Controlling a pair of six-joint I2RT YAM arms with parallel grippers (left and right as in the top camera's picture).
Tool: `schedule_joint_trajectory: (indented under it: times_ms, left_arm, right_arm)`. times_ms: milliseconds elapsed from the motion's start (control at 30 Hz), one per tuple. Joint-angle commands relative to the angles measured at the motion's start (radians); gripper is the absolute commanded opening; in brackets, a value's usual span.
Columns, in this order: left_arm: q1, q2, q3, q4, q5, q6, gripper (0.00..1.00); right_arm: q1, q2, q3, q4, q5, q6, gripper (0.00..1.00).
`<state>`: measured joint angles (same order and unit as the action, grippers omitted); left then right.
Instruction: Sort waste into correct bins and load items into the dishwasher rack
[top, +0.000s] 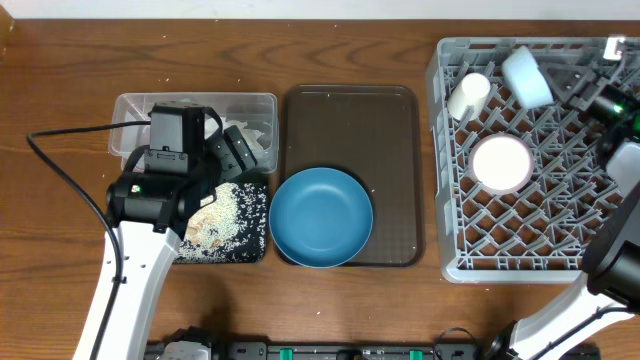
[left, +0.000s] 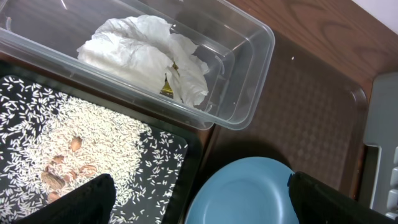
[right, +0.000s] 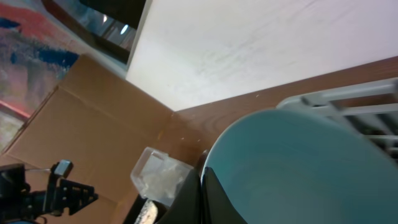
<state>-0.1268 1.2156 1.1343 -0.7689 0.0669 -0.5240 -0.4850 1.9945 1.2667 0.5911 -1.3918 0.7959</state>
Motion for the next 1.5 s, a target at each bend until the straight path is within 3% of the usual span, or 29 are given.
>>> schedule_joint_trajectory:
  times_ms: [0,300,567,667,867,967,1100,1267,1467]
  left_arm:
    - [0.003,-0.007,0.022,0.0,-0.019,0.002,0.91]
    - [0.003,-0.007,0.022,0.0,-0.019,0.002,0.91]
    - [0.003,-0.007,0.022,0.0,-0.019,0.002,0.91]
    - [0.003,-0.007,0.022,0.0,-0.019,0.002,0.91]
    - [0.003,-0.007,0.022,0.0,-0.019,0.002,0.91]
    - [0.003,-0.007,0.022,0.0,-0.019,0.002,0.91]
    - [0.003,-0.007,0.022,0.0,-0.019,0.002,0.91]
    - [0.003,-0.007,0.022,0.0,-0.019,0.002,0.91]
    - [0.003,-0.007,0.022,0.0,-0.019,0.002,0.91]
  right_arm:
    - [0.035,0.005,0.003,0.004,0.036,0.042,0.01]
    - [0.119,0.005,0.003,0.044,0.107,0.111,0.01]
    - [0.11,0.005,0.003,0.076,0.078,0.135,0.01]
    - [0.109,0.005,0.003,0.185,0.039,0.246,0.03]
    - [0.133,-0.003,0.004,0.592,0.008,0.553,0.23]
    - [0.144,-0.005,0.008,0.634,0.027,0.607,0.25]
    - [0.161,-0.005,0.008,0.51,0.108,0.581,0.24]
    - [0.173,-0.005,0.008,0.337,0.318,0.45,0.23]
    - [0.172,-0.005,0.009,0.1,0.484,0.148,0.24]
